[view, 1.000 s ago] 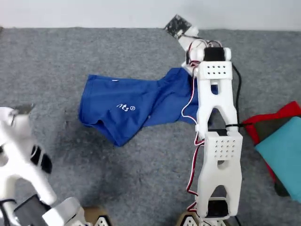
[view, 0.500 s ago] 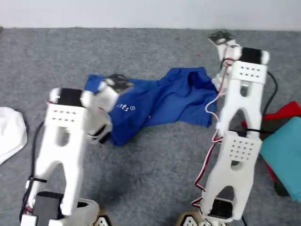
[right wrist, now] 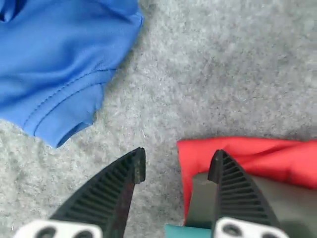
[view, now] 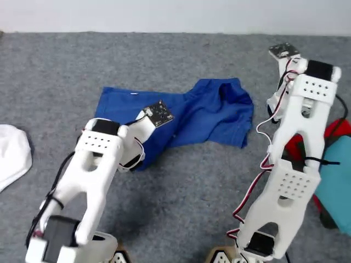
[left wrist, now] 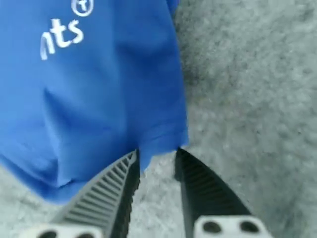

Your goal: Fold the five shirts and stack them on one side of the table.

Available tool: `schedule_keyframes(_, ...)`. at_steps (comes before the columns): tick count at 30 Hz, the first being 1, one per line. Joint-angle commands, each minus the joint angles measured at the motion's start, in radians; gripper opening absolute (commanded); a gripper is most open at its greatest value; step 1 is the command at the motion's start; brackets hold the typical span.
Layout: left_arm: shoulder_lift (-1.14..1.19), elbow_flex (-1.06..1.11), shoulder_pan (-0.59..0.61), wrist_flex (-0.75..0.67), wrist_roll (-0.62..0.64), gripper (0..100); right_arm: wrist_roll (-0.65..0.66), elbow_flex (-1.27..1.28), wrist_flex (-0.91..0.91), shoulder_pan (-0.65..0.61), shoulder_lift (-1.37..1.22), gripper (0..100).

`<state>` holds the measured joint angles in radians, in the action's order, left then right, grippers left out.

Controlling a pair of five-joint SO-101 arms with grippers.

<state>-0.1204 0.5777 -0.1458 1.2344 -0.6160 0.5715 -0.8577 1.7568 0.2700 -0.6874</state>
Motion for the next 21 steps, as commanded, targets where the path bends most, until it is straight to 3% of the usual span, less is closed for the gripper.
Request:
schedule_keyframes(1,0.068,-0.061,0.009,-0.032,-0.015,3,-0.011,-0.003,0.044,0.012,0.071,22.3)
schedule_keyframes(13,0.175,-0.403,0.015,0.126,-0.009,1,-0.012,-0.002,0.044,0.005,0.061,22.3)
schedule_keyframes(16,0.181,-0.492,0.031,0.097,-0.008,1,-0.012,-0.002,0.044,0.010,0.061,22.3)
schedule_keyframes(21,0.278,-0.611,0.141,-0.092,0.074,1,-0.012,0.052,0.044,0.012,0.070,22.3)
